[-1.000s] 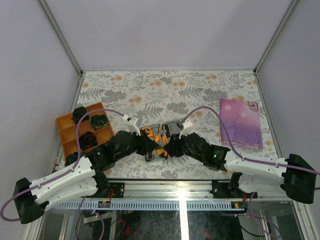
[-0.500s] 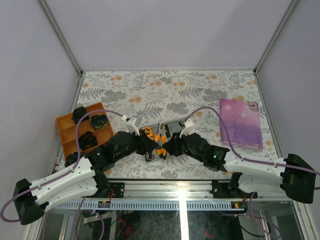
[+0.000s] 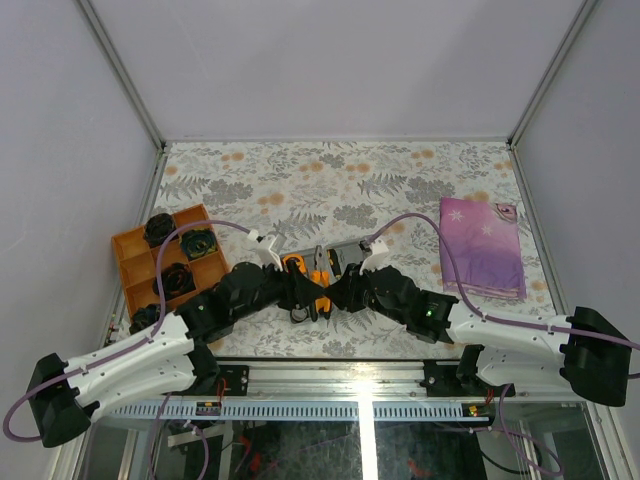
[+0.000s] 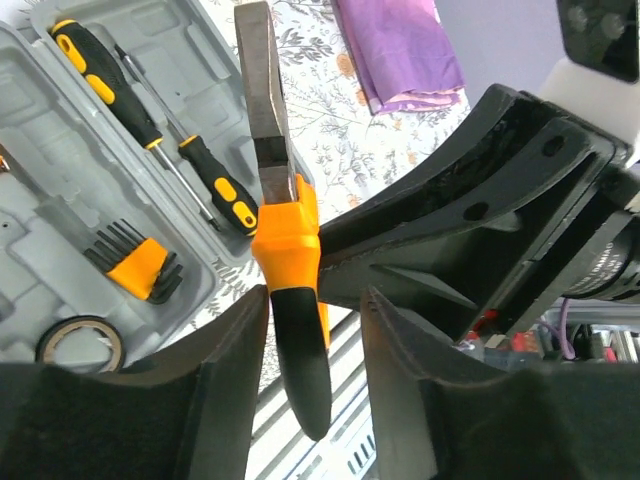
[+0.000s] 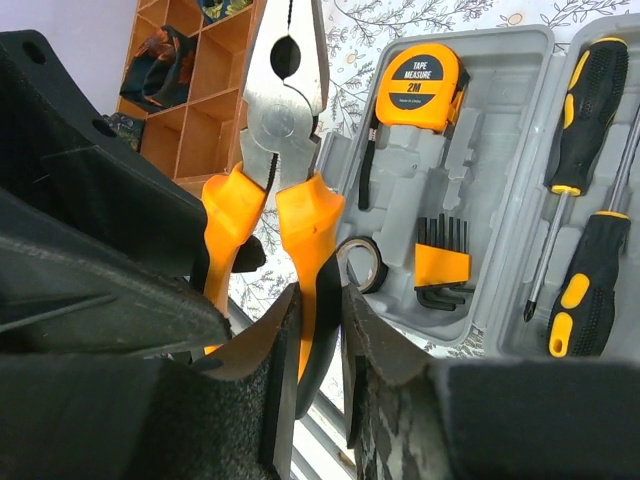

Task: Sort the tools into containers
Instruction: Pick up the pliers at the center of the board, then place the pliers in the storage box.

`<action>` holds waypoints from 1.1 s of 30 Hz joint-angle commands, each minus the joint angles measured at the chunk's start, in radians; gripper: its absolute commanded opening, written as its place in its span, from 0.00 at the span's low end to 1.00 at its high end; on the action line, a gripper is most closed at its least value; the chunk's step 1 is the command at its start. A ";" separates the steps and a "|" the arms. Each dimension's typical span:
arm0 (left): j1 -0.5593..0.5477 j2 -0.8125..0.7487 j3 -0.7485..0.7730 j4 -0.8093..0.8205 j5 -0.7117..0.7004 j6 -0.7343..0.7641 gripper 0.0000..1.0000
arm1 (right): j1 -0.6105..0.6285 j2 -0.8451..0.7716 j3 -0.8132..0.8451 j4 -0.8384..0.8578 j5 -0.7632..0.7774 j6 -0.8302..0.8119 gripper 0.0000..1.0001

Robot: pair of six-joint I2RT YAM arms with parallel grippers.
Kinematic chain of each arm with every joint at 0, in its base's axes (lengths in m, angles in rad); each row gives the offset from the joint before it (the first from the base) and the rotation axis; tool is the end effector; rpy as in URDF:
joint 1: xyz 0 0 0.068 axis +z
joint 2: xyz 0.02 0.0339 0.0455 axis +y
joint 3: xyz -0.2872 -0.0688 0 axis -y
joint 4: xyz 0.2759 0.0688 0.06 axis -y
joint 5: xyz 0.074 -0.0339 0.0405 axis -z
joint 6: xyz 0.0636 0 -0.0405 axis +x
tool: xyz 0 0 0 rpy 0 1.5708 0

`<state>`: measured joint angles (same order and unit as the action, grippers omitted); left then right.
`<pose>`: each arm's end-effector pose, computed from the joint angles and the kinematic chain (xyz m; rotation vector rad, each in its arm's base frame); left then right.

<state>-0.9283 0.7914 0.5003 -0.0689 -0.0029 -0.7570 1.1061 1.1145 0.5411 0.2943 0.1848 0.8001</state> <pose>0.1370 -0.1828 0.2476 0.1776 2.0926 -1.0829 0.1400 0.2531 0.2344 -0.1672 2.0029 1.1243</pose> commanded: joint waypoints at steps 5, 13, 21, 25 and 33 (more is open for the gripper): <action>0.000 -0.010 0.006 0.056 -0.019 0.005 0.51 | 0.003 -0.034 0.053 0.046 0.067 0.020 0.00; 0.007 -0.050 0.031 -0.078 -0.149 -0.010 0.55 | 0.002 -0.073 0.158 -0.374 0.218 -0.154 0.00; 0.080 -0.024 0.008 -0.224 -0.215 -0.109 0.54 | -0.090 -0.058 0.219 -0.622 0.206 -0.219 0.00; 0.109 0.025 -0.001 -0.280 -0.224 -0.129 0.53 | -0.191 -0.072 0.192 -0.618 0.113 -0.239 0.00; 0.126 0.162 0.005 -0.292 -0.214 -0.118 0.51 | -0.258 -0.083 0.192 -0.641 0.093 -0.287 0.00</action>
<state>-0.8146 0.9089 0.5060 -0.3519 -0.1921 -0.8707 0.8589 1.0630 0.6994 -0.3759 0.2943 0.5472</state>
